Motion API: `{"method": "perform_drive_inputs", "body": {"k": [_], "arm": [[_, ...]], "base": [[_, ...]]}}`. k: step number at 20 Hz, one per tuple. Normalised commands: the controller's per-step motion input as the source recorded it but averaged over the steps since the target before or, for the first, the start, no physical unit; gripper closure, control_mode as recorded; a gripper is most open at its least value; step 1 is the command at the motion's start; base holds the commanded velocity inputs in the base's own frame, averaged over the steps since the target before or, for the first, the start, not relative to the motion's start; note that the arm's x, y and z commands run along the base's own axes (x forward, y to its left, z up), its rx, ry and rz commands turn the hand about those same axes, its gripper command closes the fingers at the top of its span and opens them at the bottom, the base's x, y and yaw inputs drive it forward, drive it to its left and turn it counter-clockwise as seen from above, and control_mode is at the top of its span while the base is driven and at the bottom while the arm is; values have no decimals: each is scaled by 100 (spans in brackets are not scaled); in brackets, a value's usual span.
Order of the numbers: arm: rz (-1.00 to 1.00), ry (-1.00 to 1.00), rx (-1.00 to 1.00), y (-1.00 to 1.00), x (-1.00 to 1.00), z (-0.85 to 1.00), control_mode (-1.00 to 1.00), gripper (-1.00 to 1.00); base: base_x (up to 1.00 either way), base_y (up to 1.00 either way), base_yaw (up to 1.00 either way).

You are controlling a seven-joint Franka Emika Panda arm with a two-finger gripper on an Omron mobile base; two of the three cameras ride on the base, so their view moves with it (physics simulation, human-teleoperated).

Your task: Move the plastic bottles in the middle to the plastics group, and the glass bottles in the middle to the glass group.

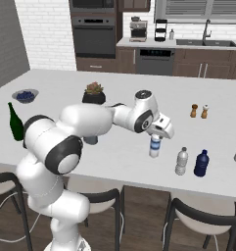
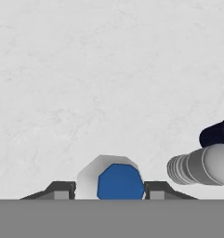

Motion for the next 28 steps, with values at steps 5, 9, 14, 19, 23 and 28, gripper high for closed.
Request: {"method": "perform_drive_inputs", "body": {"k": [5, 9, 14, 19, 23, 28], "arm": [[-13, 0, 0, -56, 0, 0, -100, 100], [-13, 0, 0, -53, 0, 0, -100, 100], [-8, 0, 0, -33, 0, 0, -100, 100], [-5, 0, 0, -16, 0, -3, -100, 100], [-1, 0, 0, -4, 0, 0, -100, 100], [0, 0, 0, -1, 0, -10, -100, 100]], "base": [[0, 0, 0], [0, 0, 0], [0, 0, 0], [0, 0, 0], [0, 0, 0], [0, 0, 0]]}}
